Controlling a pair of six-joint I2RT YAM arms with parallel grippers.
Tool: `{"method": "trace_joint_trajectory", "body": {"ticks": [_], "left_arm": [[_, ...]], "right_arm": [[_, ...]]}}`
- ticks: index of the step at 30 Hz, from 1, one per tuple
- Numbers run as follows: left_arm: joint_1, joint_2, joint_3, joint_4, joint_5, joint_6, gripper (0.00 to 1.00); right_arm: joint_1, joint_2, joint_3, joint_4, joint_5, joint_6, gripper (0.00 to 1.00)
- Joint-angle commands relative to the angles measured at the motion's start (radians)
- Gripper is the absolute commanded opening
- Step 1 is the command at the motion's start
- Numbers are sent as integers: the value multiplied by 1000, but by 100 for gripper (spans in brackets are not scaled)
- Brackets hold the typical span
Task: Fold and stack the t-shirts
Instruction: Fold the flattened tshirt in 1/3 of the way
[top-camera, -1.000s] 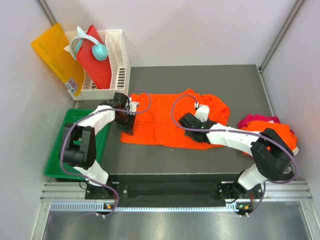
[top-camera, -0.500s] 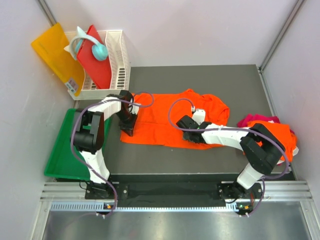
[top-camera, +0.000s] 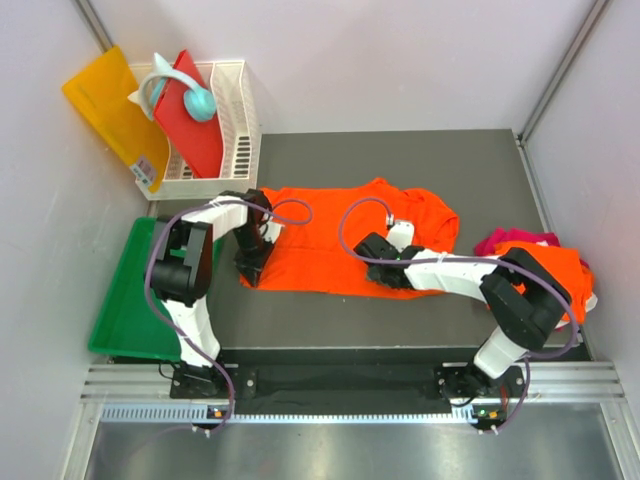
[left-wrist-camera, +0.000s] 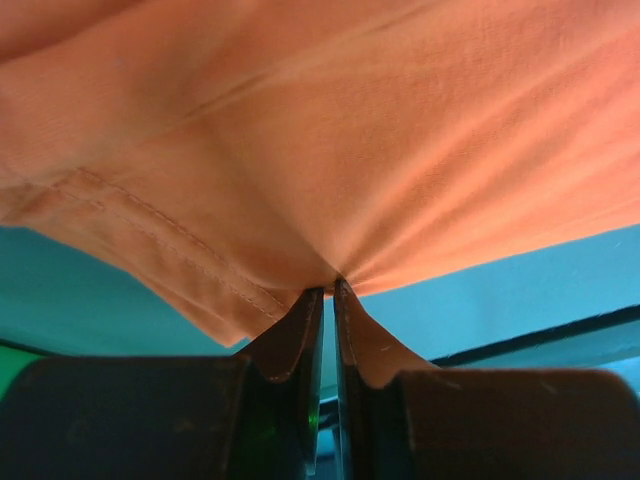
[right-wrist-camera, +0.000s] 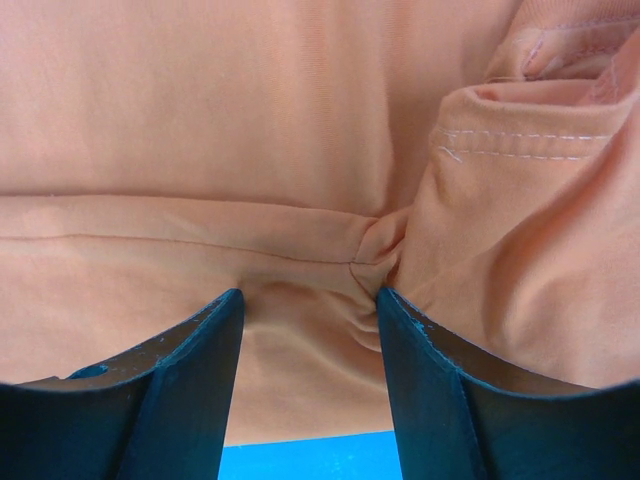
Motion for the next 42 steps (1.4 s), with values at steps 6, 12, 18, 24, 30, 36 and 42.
{"method": "trace_joint_trajectory", "body": {"ticks": [6, 12, 18, 24, 30, 36, 42], "left_arm": [[-27, 15, -109, -121, -76, 128, 13], [-30, -14, -158, -141, -85, 165, 12], [-31, -40, -170, -147, -88, 184, 13], [-27, -74, -68, -152, 1, 185, 13], [-13, -206, 104, -63, 107, 133, 15], [-5, -191, 108, 70, 149, 32, 14], [-5, -137, 17, 127, 168, 3, 13]], "right_arm": [[8, 15, -122, -62, -129, 111, 55], [33, -5, -159, -111, -130, 145, 55], [56, -27, -177, -143, -125, 168, 55], [73, -48, -81, -181, -24, 125, 56], [56, -116, 161, -175, 106, -27, 60], [30, -56, 378, -244, 143, -145, 61], [27, -77, 358, -261, 149, -145, 61]]}}
